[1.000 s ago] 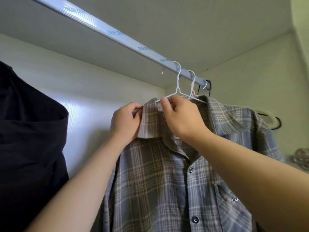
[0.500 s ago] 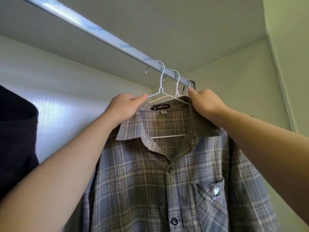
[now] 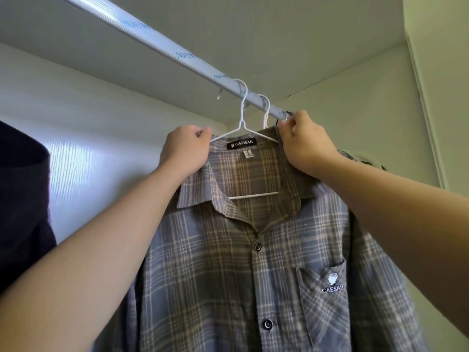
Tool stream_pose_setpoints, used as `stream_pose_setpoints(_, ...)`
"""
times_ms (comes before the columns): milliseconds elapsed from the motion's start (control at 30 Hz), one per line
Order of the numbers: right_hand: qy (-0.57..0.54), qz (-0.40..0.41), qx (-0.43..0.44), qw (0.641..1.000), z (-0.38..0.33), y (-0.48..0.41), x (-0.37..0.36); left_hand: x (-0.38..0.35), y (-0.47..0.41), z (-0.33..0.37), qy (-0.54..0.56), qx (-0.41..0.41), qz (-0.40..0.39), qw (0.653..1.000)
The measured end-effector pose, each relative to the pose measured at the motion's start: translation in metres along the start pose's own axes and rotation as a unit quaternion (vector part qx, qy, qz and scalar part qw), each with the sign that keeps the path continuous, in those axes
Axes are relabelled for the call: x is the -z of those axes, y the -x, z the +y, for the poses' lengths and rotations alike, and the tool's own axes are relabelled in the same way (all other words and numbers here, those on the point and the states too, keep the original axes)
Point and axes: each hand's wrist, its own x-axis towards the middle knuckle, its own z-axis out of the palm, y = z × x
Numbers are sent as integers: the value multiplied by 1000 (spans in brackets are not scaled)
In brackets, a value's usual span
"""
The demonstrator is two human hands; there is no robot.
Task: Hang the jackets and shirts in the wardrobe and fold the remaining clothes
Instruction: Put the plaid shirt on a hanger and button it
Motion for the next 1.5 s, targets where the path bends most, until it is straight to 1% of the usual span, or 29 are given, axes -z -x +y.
stream_pose_setpoints(133, 58, -18, 51, 997, 19, 6, -1, -4, 5, -1, -44, -13, 12, 999)
stream_pose_setpoints(200, 109, -34, 72, 991, 21, 8, -1, -5, 9, -1, -64, -16, 25, 998)
stream_pose_setpoints(300, 161, -30, 80, 983, 17, 10, -5, -6, 13, -2, -102, -27, 29, 994)
stream_pose_setpoints(367, 158, -21, 70, 985, 10, 11, -10, -5, 13, 0, -119, -20, 32, 992)
stream_pose_setpoints(433, 155, -28, 61, 986, 3, 14, -15, -3, 12, 1, -133, -18, 36, 990)
stream_pose_setpoints(533, 127, -33, 80, 988, -1, 20, -18, 6, 8, -3, -153, -29, 64, 986)
stream_pose_setpoints(700, 118, -85, 85, 986, 2, 21, -2, 10, 11, 0, -163, -28, 72, 984)
stream_pose_setpoints(767, 124, -90, 82, 985, 8, 25, 7, 7, 16, 7, -142, -56, 83, 985)
stream_pose_setpoints(867, 164, -78, 75, 981, 28, 32, 19, -3, 28, 25, -136, -139, 117, 974)
stream_pose_setpoints(933, 175, -75, 68, 979, 42, 36, 27, -12, 32, 42, -135, -171, 111, 970)
stream_pose_setpoints(967, 173, -74, 62, 980, 49, 38, 30, -15, 32, 51, -123, -167, 101, 973)
stream_pose_setpoints(1033, 156, -65, 54, 984, 59, 40, 35, -19, 27, 63, -75, -118, 80, 987)
stream_pose_setpoints(1100, 133, -62, 65, 987, 66, 42, 39, -21, 22, 68, -46, -74, 71, 994)
stream_pose_setpoints(1300, 58, -65, 163, 983, 54, 53, 42, -18, 18, 75, -65, -41, 81, 994)
stream_pose_setpoints(1367, 22, -77, 187, 979, 50, 59, 41, -10, 17, 73, -71, -41, 77, 994)
stream_pose_setpoints(1500, -56, -116, 221, 967, 30, 72, 28, 24, 18, 66, -120, -44, 65, 990)
